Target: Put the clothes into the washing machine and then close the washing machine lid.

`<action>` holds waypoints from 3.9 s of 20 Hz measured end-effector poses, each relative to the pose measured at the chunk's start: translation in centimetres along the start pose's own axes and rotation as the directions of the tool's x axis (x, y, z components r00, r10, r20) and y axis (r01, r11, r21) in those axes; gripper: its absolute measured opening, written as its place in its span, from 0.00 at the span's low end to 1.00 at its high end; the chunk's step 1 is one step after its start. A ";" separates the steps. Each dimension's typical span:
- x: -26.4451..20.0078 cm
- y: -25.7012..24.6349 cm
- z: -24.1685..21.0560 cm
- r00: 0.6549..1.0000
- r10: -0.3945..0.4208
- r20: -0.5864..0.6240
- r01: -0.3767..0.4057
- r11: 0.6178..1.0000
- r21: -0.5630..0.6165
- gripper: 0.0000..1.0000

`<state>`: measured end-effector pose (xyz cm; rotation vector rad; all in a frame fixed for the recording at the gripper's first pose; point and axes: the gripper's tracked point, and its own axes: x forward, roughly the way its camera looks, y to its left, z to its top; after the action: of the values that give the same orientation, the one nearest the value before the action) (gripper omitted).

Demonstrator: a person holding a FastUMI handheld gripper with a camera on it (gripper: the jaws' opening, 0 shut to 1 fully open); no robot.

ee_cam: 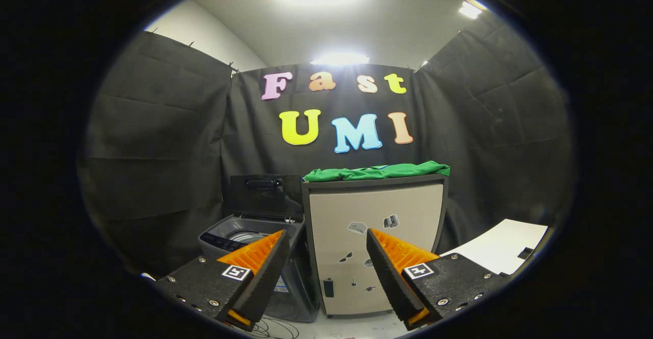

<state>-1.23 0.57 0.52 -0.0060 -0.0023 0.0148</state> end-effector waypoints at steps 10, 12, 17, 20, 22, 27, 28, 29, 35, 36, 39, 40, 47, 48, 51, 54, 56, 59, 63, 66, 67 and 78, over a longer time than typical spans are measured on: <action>-0.5 0.4 0.2 1.000 -0.006 0.004 0.006 1.000 0.004 0.94; -0.4 0.6 0.2 1.000 -0.006 0.004 0.006 1.000 0.007 0.93; -0.2 1.2 1.2 1.000 -0.001 0.011 0.001 1.000 0.005 0.93; 0.5 1.8 2.3 1.000 0.014 0.019 -0.014 1.000 0.004 0.93; 1.4 1.7 3.0 1.000 0.013 0.014 -0.013 1.000 0.008 0.93; 4.9 0.6 5.9 1.000 0.000 0.027 0.000 1.000 -0.001 0.93; 5.9 0.2 6.7 0.999 -0.002 0.035 0.002 1.000 -0.009 0.94; 6.9 -0.5 7.4 0.999 -0.012 0.041 0.013 1.000 -0.017 0.93; 14.1 -3.8 10.5 0.998 -0.045 0.032 0.044 0.999 0.015 0.93; 15.5 -4.4 11.0 0.998 -0.051 0.028 0.051 0.999 0.020 0.93; 19.2 -6.2 11.7 0.997 -0.075 -0.014 0.075 0.997 0.028 0.94; 20.7 -6.6 12.1 0.997 -0.073 -0.028 0.074 0.997 0.035 0.94; 29.4 -10.0 12.9 0.983 -0.075 -0.168 0.084 0.995 0.048 0.94; 30.5 -10.5 12.8 0.980 -0.077 -0.185 0.089 0.994 0.056 0.94; 33.9 -12.1 12.3 0.964 -0.088 -0.250 0.106 0.993 0.060 0.94; 36.6 -13.2 10.4 0.935 -0.086 -0.345 0.102 0.994 0.027 0.94; 38.4 -13.8 9.1 0.914 -0.084 -0.398 0.080 0.996 -0.027 0.94; 40.5 -14.4 8.0 0.894 -0.088 -0.440 0.077 0.996 -0.043 0.95; 41.5 -14.8 5.2 0.844 -0.104 -0.526 0.101 0.994 -0.035 0.94; 41.1 -14.9 3.0 0.789 -0.097 -0.607 0.099 0.995 -0.030 0.95; 41.2 -14.9 3.5 0.803 -0.100 -0.587 0.097 0.995 -0.036 0.95; 40.8 -14.5 3.1 0.799 -0.074 -0.597 0.074 0.997 -0.025 0.30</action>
<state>39.75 -13.34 3.82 -0.0107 0.6377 -0.0668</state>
